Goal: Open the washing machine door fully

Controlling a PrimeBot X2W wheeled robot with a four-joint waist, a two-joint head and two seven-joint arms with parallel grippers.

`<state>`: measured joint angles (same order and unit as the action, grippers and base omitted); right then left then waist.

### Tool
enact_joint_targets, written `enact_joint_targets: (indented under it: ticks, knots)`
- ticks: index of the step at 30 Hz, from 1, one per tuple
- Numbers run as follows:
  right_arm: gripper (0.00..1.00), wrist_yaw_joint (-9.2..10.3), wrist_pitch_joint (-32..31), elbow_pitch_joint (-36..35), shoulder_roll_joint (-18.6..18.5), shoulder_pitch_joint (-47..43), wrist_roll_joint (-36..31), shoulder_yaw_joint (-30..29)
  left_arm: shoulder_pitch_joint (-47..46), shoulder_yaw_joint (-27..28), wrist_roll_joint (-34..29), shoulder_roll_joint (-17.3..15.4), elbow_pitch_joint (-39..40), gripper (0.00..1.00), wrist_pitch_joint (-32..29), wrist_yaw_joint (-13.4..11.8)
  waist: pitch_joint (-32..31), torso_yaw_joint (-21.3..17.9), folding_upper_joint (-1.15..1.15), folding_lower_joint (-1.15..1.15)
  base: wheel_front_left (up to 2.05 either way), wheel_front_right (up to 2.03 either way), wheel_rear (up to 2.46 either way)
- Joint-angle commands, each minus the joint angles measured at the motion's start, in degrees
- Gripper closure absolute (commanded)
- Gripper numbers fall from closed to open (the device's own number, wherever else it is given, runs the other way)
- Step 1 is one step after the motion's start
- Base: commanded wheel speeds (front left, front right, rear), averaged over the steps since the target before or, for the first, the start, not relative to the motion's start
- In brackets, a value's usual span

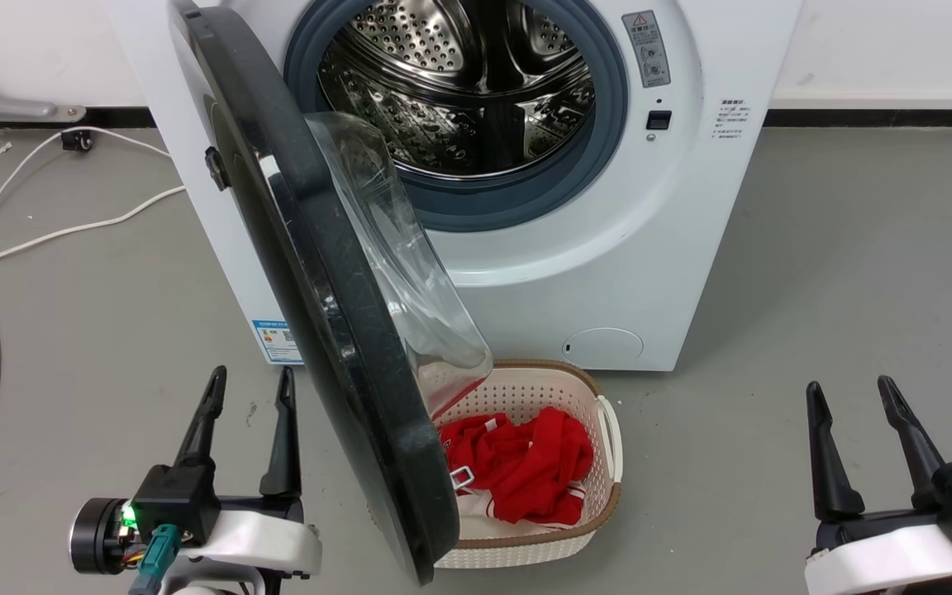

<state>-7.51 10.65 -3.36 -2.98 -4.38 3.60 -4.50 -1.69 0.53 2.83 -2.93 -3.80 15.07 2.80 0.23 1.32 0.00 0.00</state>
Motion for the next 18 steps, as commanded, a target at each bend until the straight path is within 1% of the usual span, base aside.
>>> enact_joint_targets:
  ticks: [1, 7, 10, 13, 18]
  knots:
    - [0.0, 0.04, 0.4, 0.2, 0.2, 0.9, 0.2, 0.0, -0.1, 0.1, -0.1, 0.0, 0.2, 1.0, 0.1, 0.0, 0.0, 0.0, 0.0, 0.0, 0.0, 0.0, 0.0]
    - [0.0, 0.04, 0.4, 0.6, 0.2, 1.2, 0.3, 0.1, -0.7, 0.2, 0.0, 0.0, 0.8, 1.0, 0.1, 0.0, 0.1, 0.0, 0.0, 0.0, 0.0, 0.0, 0.0]
    - [0.0, 0.04, 0.4, 0.8, 0.2, 1.4, 0.6, 0.1, -1.3, 0.5, -0.1, 0.0, 2.4, 1.0, 0.2, -0.1, 0.2, 0.0, 0.0, 0.0, 0.0, 0.0, 0.0]
    - [0.0, 0.04, 0.4, 0.9, 0.2, 1.5, 0.9, 0.0, -1.8, 1.0, 0.1, 0.0, 5.4, 1.0, 0.1, -0.3, 0.2, 0.2, 0.0, 0.0, 0.0, 0.0, 0.0]
    - [0.0, 0.04, 0.3, 1.1, 0.2, 1.6, 1.1, -0.2, -3.6, 1.9, -0.4, 0.0, 13.2, 1.0, 0.1, -0.7, 0.3, 0.5, 0.0, 0.0, 0.0, 0.0, 0.0]
